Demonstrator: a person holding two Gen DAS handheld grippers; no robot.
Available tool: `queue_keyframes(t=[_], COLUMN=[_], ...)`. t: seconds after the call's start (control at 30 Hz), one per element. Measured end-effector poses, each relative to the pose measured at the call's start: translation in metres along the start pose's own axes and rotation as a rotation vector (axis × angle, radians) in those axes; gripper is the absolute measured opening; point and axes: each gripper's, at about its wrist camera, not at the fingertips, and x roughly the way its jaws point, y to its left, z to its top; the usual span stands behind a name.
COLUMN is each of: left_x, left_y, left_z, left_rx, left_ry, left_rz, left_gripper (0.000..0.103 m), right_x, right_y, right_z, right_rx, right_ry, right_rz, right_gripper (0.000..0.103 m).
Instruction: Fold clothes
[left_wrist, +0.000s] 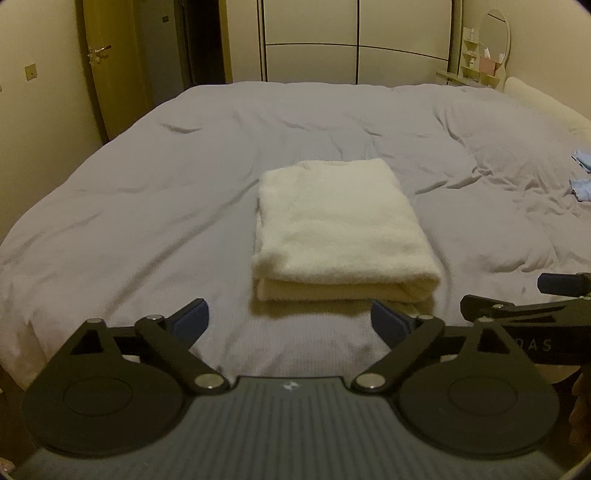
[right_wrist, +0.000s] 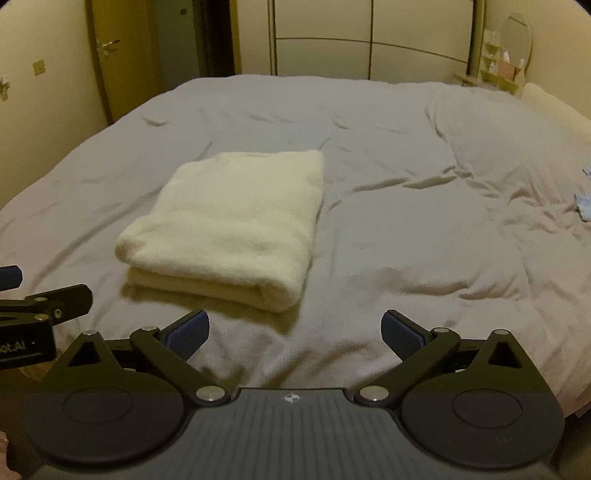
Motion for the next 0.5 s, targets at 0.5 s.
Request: queue_keyframes(t=[0.5], left_x=[0.019], left_y=[0.004], left_z=[-0.003], left_rx=[-0.03], left_ry=[0.077], left_rz=[-0.011], left_gripper=[0.099], right_x=[0.019], right_y=[0.0], right_z=[0.001], right_rx=[0.01], right_ry=[0.047], right_rz=[0.016], right_gripper=[0.102])
